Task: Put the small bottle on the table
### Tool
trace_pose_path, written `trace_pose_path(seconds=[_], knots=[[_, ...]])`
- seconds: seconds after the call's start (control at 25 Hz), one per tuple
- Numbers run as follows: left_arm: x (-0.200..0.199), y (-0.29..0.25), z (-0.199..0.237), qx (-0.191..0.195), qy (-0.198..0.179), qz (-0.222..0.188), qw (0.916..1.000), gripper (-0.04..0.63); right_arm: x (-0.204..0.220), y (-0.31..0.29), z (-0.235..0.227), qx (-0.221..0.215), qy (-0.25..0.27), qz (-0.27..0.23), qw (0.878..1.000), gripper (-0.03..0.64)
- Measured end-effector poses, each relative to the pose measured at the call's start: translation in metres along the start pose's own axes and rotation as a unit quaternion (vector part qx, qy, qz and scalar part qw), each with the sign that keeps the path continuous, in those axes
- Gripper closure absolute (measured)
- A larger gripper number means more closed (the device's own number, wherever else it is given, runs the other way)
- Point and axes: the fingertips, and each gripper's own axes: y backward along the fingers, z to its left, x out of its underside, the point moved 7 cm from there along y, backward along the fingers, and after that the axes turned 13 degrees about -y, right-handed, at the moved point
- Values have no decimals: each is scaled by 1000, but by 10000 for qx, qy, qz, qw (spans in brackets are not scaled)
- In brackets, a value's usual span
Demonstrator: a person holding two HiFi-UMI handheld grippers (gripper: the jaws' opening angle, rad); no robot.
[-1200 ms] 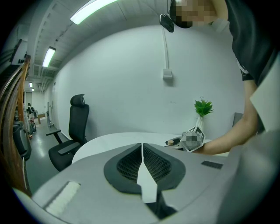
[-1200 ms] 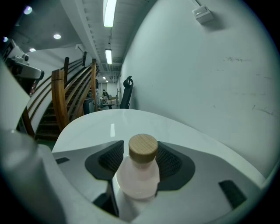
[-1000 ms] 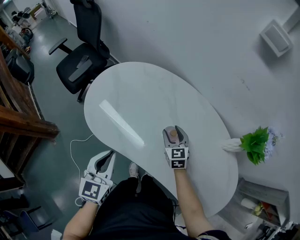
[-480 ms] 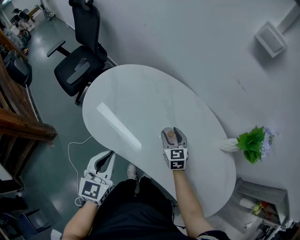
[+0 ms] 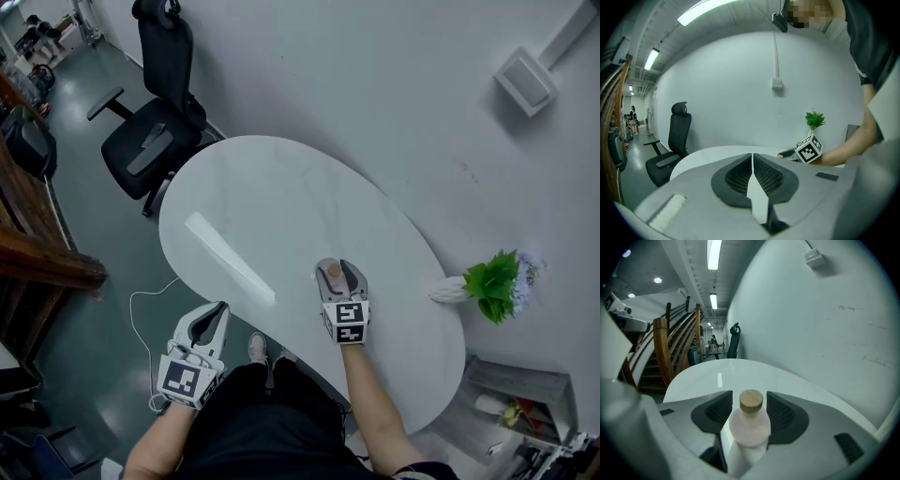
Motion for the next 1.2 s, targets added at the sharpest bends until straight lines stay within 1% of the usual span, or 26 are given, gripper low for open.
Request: trace_pose_path(seconds=[0.16,0.4,0.64,0.72,0.76,0.88,1.0,1.08,1.2], knots=[[-3,-1,-1,12,77,-67,9999,581,-2,7,-1,53,-56,-35,10000,420],[-4,-4,-3,131,1,-165,9998,581,-4,21,-1,144,-137,-51,9998,420],[-16,-10,-3,222,-60,-226,9995,581,-7,38,-11,429,-357,-161,9983,422],[-19,-12,-4,252,-94,-336,9991,581,-8,44,-15,508,-428,-191,9976,430],[-18,-14,-5,282,-119,-410,9987,581,-9,48,-17,551,-455,-195,9973,442],[-24,-16,-6,329,-112,-444,9984,581,-10,57,-23,688,-544,-196,9960,530],[-26,-18,-6,349,-161,-591,9975,581,-11,66,-30,777,-697,-224,9943,579],[-27,-18,-5,346,-162,-658,9971,581,-15,73,-31,796,-722,-286,9938,598],[-29,-16,-4,350,-211,-772,9962,581,-26,84,-30,777,-637,-454,9939,609]])
